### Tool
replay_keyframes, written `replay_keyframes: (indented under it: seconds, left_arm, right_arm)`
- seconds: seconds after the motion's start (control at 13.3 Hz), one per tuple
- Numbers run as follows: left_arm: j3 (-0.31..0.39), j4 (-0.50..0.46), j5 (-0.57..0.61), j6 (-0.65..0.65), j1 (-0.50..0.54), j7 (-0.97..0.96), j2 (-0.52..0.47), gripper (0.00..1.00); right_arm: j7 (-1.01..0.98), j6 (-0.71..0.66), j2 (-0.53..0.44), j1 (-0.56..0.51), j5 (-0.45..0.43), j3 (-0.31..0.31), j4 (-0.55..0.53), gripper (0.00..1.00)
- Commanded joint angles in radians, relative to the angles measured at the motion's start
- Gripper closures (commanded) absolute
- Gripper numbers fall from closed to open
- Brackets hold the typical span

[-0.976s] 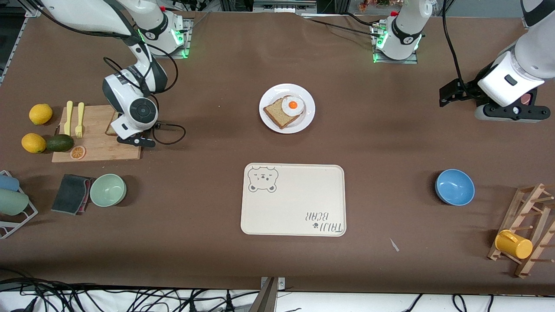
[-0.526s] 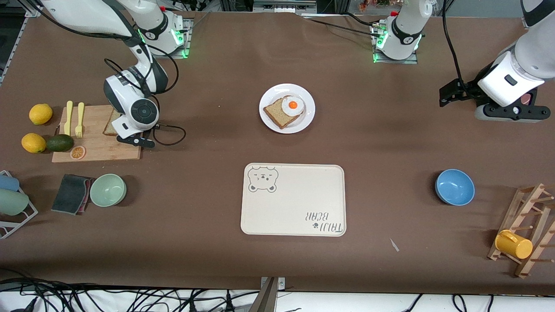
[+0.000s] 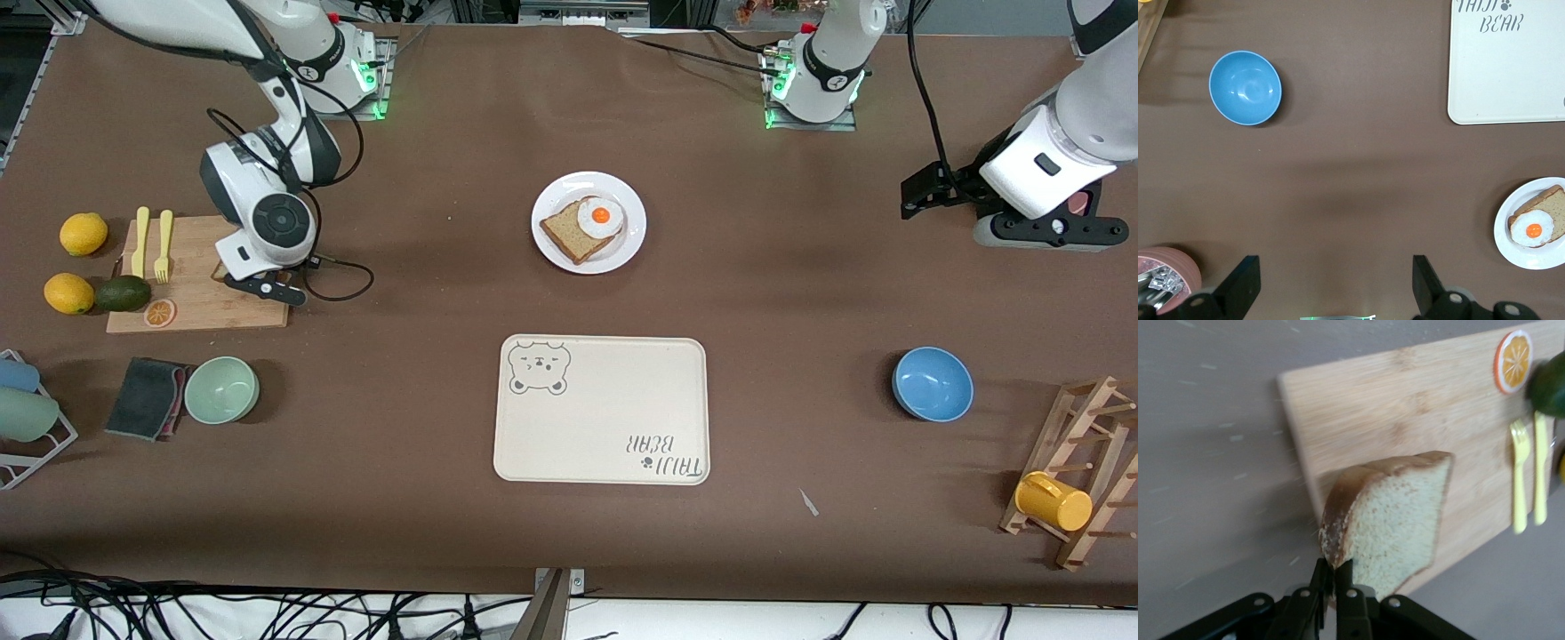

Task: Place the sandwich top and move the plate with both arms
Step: 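Close the right gripper on the bread slice edge, then lift the bread slice with the right gripper and carry it over the plate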

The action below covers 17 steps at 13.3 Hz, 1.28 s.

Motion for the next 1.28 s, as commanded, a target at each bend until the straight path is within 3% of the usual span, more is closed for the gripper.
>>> replay_keyframes:
  seconds: [0.0, 0.08, 0.38, 0.6, 0.75, 0.83, 0.98, 1.2]
  left_arm:
    - [-0.002, 0.019, -0.021, -0.022, 0.006, 0.003, 0.002, 0.0]
    - [-0.002, 0.019, -0.021, -0.022, 0.006, 0.003, 0.002, 0.0]
    - [-0.002, 0.019, -0.021, -0.022, 0.005, 0.003, 0.002, 0.0]
    - [-0.002, 0.019, -0.019, -0.021, 0.005, 0.003, 0.008, 0.0]
    - [-0.002, 0.019, -0.016, -0.016, 0.005, 0.002, 0.014, 0.0]
    - [-0.002, 0.019, -0.015, -0.013, 0.005, 0.002, 0.015, 0.0]
    - [-0.002, 0.019, -0.011, -0.011, 0.005, 0.002, 0.025, 0.0]
    - [-0.002, 0.019, -0.01, 0.002, 0.005, 0.002, 0.029, 0.0]
  right_arm:
    - [-0.091, -0.108, -0.145, -0.004, 0.149, 0.083, 0.026, 1.0]
    - [-0.118, -0.142, -0.153, -0.004, 0.158, 0.1, 0.058, 1.0]
    - [-0.221, -0.206, -0.234, -0.004, 0.439, 0.141, 0.149, 1.0]
    - [-0.217, -0.214, -0.202, 0.024, 0.54, 0.238, 0.267, 1.0]
    - [-0.186, -0.204, -0.176, 0.088, 0.551, 0.265, 0.322, 1.0]
    - [-0.159, -0.202, -0.17, 0.092, 0.583, 0.307, 0.348, 1.0]
    - [-0.162, -0.176, -0.144, 0.095, 0.732, 0.377, 0.403, 1.0]
    - [-0.146, -0.077, -0.11, 0.101, 0.746, 0.517, 0.417, 1.0]
